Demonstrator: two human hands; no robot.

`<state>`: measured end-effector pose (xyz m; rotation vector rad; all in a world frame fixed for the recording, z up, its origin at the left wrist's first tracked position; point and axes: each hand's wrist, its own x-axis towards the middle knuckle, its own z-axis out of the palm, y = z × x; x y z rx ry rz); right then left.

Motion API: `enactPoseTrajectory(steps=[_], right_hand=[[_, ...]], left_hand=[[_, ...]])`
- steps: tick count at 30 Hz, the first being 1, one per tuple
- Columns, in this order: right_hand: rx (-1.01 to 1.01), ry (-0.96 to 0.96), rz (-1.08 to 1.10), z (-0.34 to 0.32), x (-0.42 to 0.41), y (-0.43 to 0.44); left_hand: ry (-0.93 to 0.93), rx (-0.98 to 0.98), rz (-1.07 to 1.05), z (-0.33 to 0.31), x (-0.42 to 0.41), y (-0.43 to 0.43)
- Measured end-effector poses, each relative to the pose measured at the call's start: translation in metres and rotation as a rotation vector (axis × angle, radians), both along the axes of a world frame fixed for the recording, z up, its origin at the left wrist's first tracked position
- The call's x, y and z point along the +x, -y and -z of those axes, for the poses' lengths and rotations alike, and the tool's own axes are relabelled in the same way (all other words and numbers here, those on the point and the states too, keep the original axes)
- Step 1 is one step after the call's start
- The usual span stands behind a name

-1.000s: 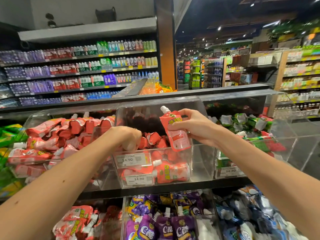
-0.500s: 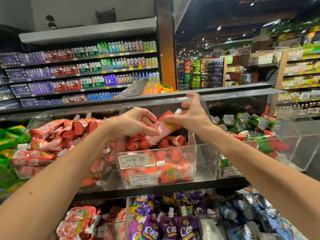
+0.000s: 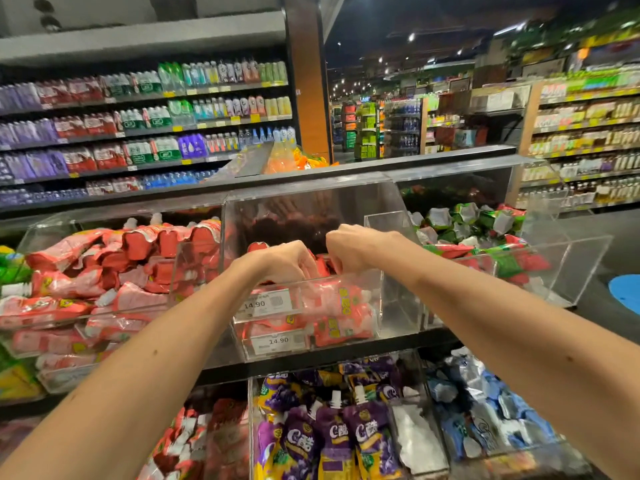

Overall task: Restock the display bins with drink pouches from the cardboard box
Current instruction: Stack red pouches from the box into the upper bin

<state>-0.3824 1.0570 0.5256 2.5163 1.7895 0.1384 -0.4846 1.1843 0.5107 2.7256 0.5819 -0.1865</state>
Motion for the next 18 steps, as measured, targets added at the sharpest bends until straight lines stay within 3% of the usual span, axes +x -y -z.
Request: enactPoseTrajectory(steps=[5,8,15,18], right_hand=[[-0.082,-0.057,0.046,-0.006,-0.006,-0.002],[0.025,-0.101,0.053,-0.003,-0.008,0.001],[0.459,-0.305,-0.026,-0.001,-0.016,0.054],[0.641,-0.373,-0.099,0.01,-0.021,0.122]], left_hand=[[-0.016,0.011,0.015,-0.002,0.001,0.003],[0.06,0.0,0.023,-0.002,-0.002,-0.002],[0.687,-0.021,-0.076,-0.026,-0.038,0.029],[0.837,-0.021,-0.033,-0.029,-0.053,0.078]])
